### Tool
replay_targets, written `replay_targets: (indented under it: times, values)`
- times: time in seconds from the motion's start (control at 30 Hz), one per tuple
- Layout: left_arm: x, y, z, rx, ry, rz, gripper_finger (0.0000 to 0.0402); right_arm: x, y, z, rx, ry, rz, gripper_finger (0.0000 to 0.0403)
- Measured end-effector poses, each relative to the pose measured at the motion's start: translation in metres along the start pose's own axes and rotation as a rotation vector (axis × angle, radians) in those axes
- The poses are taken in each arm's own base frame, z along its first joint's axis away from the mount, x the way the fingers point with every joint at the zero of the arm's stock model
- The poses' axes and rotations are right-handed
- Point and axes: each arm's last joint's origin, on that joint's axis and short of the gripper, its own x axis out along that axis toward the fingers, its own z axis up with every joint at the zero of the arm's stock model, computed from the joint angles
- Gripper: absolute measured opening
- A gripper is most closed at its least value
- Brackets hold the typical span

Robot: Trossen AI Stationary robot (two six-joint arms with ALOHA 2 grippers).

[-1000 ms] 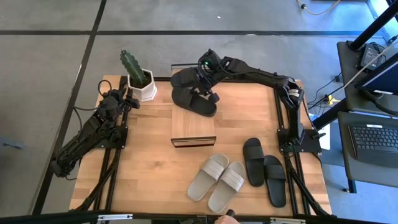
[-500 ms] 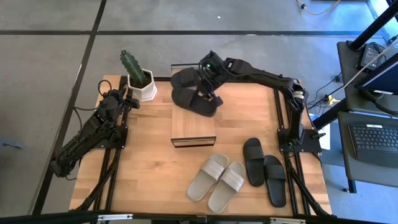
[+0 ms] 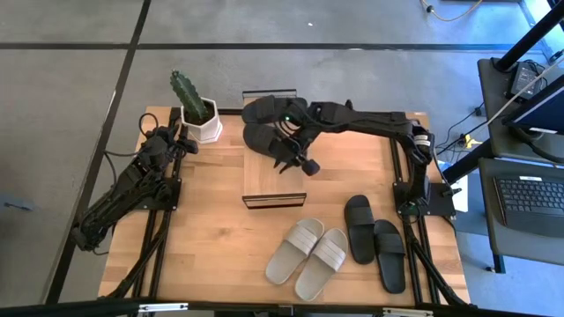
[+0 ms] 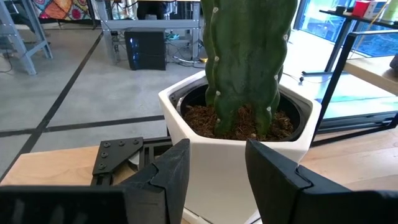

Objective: Pick and place slides into the shelf
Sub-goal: Put the top left black slide on the shelf

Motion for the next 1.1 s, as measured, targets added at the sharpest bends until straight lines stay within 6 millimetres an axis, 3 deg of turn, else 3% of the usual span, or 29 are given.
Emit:
replay_targets:
  times: [0.23, 0.5, 1.1]
  values:
    - [0.000, 0.000, 0.000, 0.000, 0.000, 0.000, 0.0147, 0.012, 0.004, 0.002, 0.019, 0.033, 0.004, 0.0107]
    - [0.000, 0.000, 0.000, 0.000, 0.001, -0.002, 0.0147, 0.031, -0.005, -0.015, 0.097, 0.157, -0.047, 0.0107]
    - [0.000, 0.000, 0.000, 0.001, 0.001, -0.001, 0.0147, 0.018, -0.020, -0.027, 0.159, 0.282, -0.233, 0.0107]
